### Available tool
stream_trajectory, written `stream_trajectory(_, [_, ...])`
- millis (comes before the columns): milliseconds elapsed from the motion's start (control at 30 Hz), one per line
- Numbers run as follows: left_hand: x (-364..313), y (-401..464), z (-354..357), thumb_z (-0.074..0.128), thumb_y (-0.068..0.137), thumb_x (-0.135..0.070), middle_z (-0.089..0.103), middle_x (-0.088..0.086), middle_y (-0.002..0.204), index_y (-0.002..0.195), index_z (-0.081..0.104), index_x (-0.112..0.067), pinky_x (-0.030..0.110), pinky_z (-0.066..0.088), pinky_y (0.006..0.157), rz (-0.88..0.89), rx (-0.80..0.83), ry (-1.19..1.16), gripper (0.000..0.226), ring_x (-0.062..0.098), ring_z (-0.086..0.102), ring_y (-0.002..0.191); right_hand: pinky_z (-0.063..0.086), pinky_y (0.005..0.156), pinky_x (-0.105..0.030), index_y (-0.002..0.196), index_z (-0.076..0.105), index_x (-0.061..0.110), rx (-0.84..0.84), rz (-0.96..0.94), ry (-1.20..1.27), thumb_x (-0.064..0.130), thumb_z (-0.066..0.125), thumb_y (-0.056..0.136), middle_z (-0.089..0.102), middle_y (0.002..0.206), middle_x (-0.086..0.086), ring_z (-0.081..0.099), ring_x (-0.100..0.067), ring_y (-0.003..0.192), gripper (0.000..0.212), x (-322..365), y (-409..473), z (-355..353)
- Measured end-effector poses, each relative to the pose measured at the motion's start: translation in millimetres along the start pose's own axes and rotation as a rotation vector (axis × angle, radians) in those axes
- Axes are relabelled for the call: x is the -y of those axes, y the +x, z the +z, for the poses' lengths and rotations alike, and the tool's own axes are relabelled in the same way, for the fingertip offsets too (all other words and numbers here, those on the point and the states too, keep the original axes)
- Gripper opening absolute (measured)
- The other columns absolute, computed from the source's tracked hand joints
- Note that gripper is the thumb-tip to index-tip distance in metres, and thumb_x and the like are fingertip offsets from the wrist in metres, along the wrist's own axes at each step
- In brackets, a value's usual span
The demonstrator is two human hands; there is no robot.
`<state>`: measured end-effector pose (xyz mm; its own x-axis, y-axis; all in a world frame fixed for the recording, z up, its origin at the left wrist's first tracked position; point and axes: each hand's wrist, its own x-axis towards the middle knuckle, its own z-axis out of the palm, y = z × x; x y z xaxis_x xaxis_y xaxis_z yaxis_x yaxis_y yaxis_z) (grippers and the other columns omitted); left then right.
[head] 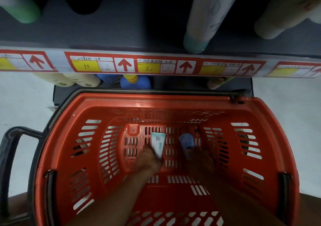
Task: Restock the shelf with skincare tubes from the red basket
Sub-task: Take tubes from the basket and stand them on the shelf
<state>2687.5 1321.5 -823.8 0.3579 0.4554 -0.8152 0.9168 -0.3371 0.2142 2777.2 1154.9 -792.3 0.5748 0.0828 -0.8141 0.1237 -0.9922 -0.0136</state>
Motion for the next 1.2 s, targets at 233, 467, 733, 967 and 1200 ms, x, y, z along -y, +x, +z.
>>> stream_trajectory(233, [-2, 1, -9, 0.091, 0.074, -0.037, 0.069, 0.003, 0.115, 0.100, 0.048, -0.030, 0.022, 0.043, 0.072, -0.019, 0.013, -0.046, 0.050, 0.019, 0.062, 0.092, 0.051, 0.086, -0.037, 0.130, 0.060, 0.020, -0.042, 0.011, 0.259, 0.038, 0.065, 0.094, 0.065, 0.126, -0.007, 0.063, -0.028, 0.114, 0.041, 12, 5, 6])
stream_trajectory(467, [-17, -16, -31, 0.087, 0.073, -0.041, 0.068, 0.008, 0.122, 0.120, 0.050, -0.018, 0.031, 0.052, 0.086, 0.049, 0.000, -0.001, 0.064, 0.031, 0.067, 0.112, 0.049, 0.082, -0.027, 0.143, 0.049, 0.017, -0.089, 0.042, 0.338, 0.043, 0.052, 0.103, 0.059, 0.138, -0.008, 0.059, -0.028, 0.125, 0.047, 29, -14, -16])
stream_trajectory(733, [-34, -59, -58, 0.085, 0.077, -0.044, 0.067, 0.011, 0.127, 0.128, 0.050, -0.010, 0.032, 0.051, 0.086, 0.137, -0.071, -0.053, 0.071, 0.031, 0.066, 0.116, 0.053, 0.059, -0.015, 0.118, 0.070, 0.009, -0.165, -0.106, 0.571, 0.014, 0.069, 0.094, 0.072, 0.098, -0.001, 0.071, -0.013, 0.085, 0.024, 22, -57, -38])
stream_trajectory(967, [-47, -110, -89, 0.088, 0.074, -0.038, 0.069, 0.009, 0.123, 0.125, 0.053, -0.011, 0.033, 0.056, 0.083, 0.224, -0.143, -0.104, 0.067, 0.029, 0.069, 0.110, 0.051, 0.080, -0.031, 0.119, 0.060, 0.010, -0.391, -0.136, 0.422, 0.038, 0.073, 0.084, 0.070, 0.116, -0.011, 0.068, -0.029, 0.107, 0.047, 23, -104, -71])
stream_trajectory(1200, [-55, -152, -121, 0.089, 0.076, -0.033, 0.068, 0.010, 0.122, 0.127, 0.049, -0.010, 0.031, 0.056, 0.074, 0.316, -0.240, -0.141, 0.069, 0.029, 0.069, 0.108, 0.051, 0.077, -0.030, 0.119, 0.056, 0.010, -0.509, -0.186, 0.467, 0.042, 0.078, 0.080, 0.068, 0.115, -0.009, 0.068, -0.027, 0.104, 0.054, 25, -141, -103])
